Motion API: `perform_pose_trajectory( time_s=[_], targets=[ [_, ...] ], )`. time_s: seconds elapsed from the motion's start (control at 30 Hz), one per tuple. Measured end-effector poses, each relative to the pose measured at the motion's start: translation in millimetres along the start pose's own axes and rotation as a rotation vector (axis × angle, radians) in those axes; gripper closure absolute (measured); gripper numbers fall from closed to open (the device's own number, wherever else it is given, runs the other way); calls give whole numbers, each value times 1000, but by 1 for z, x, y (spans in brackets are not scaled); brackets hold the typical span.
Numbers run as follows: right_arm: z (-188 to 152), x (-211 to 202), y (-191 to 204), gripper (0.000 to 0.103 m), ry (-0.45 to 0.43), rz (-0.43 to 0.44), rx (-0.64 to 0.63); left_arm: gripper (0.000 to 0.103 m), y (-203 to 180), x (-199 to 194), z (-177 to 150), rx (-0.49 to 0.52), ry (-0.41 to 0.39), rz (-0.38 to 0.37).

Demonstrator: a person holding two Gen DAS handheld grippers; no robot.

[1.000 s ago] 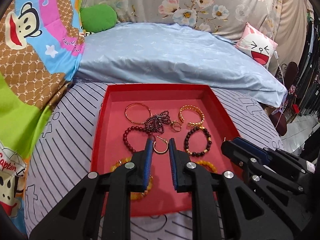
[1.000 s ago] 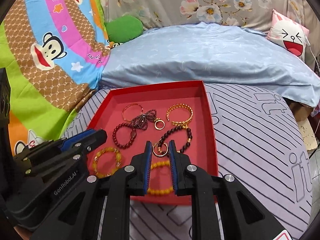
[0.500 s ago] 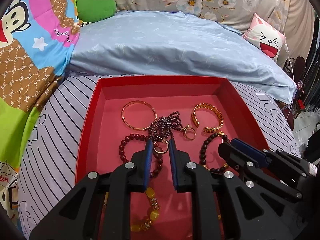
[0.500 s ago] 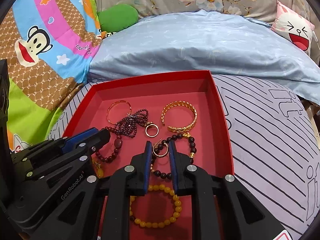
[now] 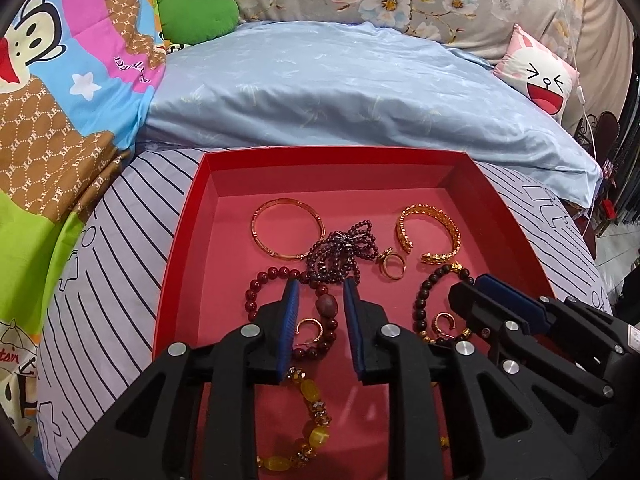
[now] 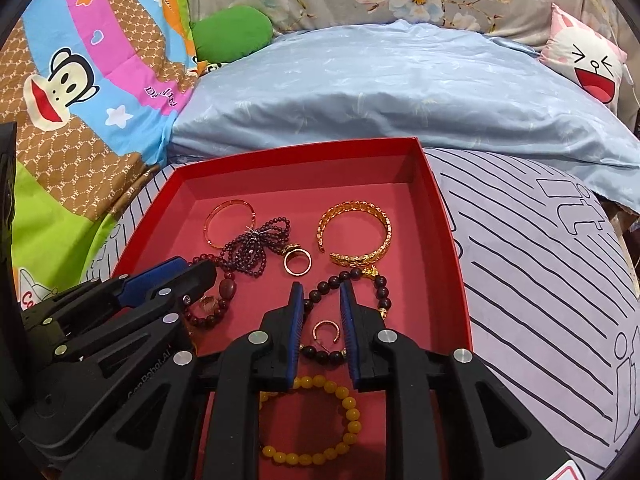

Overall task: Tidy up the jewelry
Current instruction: 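Open both tools to release the hoop earrings in the tray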

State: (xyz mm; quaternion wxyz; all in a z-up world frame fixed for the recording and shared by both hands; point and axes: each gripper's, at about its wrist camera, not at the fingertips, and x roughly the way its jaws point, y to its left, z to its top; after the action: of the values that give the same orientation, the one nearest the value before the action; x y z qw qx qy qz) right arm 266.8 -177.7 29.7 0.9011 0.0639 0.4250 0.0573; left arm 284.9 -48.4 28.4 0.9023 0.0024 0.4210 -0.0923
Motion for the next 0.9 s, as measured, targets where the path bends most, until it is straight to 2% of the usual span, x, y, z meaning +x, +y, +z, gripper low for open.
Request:
perform_pose_trajectory(
  time_s=[0.43,0.8,0.9],
  targets=[
    [-16,-53,11,84,-72,-29,-16,81,-7,-48,-14,16,-65,20],
    [-64,-95,24,82,-99,-59,-19,81,-14,-89,-61,23,-84,48],
    [-77,-104,26,82,-108,-73,-24,81,-16,-98,-74,29,-101,78]
  ],
)
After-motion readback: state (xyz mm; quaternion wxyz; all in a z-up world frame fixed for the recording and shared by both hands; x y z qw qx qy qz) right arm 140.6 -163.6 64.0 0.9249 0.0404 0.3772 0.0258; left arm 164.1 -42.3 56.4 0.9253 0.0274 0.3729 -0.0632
